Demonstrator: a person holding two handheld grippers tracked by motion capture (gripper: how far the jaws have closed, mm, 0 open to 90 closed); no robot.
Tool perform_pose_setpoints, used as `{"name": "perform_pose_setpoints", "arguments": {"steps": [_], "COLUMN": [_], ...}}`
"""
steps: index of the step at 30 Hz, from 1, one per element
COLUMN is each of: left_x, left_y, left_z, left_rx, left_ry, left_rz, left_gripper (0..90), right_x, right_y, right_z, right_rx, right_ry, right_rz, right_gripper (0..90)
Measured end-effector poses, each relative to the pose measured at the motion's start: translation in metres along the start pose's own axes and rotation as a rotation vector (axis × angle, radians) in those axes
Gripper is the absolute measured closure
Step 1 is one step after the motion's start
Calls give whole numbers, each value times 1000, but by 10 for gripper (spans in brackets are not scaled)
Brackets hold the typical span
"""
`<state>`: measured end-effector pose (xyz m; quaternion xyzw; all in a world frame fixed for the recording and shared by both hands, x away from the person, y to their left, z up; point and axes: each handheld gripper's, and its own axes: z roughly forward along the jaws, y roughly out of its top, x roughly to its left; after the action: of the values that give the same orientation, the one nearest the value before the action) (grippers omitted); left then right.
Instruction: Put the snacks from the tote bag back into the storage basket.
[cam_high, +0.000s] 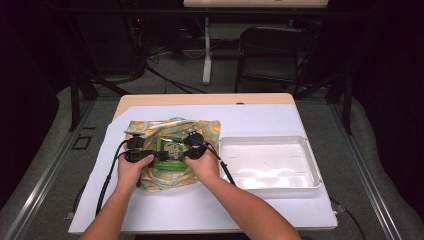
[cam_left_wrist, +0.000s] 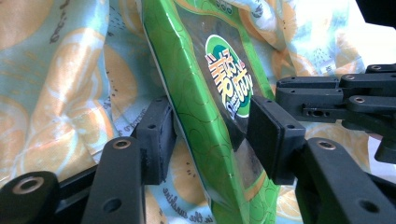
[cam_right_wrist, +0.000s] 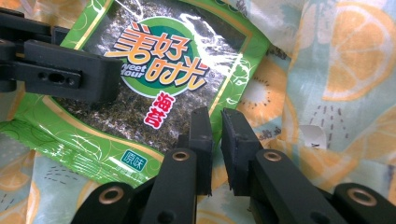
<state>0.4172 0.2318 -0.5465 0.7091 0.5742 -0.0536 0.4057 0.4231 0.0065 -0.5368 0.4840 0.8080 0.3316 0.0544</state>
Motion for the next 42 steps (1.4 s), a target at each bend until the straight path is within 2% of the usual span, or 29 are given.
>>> {"name": "perform_pose_setpoints", "arguments": {"steps": [5,7,11,16,25,29,31,34,36,37,40,42], "left_x": [-3,-4,-6,-9,-10,-11,-11,-11,-11,-11,-12,-11], "left_y": [1,0,1,1,1,1,1,1,1,1,1,1], "left_z": [-3,-4,-5,-9,-9,-10,-11,-11,-11,-11,-12,-12], "left_rx": [-13,-21,-26,-41,-42,-47,-50,-51,-54,-54,-60,-61], "left_ry": [-8,-14,-14,-42,-38,-24,-18,-12,-10,-8,-8,-22], "left_rz": [5,-6,4,0,-6,-2,-4,-4,-7,-2,0,-13], "left_gripper": [541,551,570,599,615,631,639,644,647,649,659,674], "right_x": [-1,-1,-1,-1,-1,-1,-2,-1,-2,-2,-4,-5], "right_y": [0,0,0,0,0,0,0,1,2,1,1,0], "right_z": [0,0,0,1,1,2,-3,-14,-22,-24,-31,-33], "right_rx": [6,0,13,17,17,-10,12,-17,-38,-57,-70,-83], "right_ry": [-1,2,-10,-16,-12,3,8,26,13,11,14,21], "right_rz": [0,7,-5,-10,-3,15,-1,-30,-57,-55,-62,-59], "right_gripper": [829,829,828,826,815,797,758,733,716,713,707,703]}}
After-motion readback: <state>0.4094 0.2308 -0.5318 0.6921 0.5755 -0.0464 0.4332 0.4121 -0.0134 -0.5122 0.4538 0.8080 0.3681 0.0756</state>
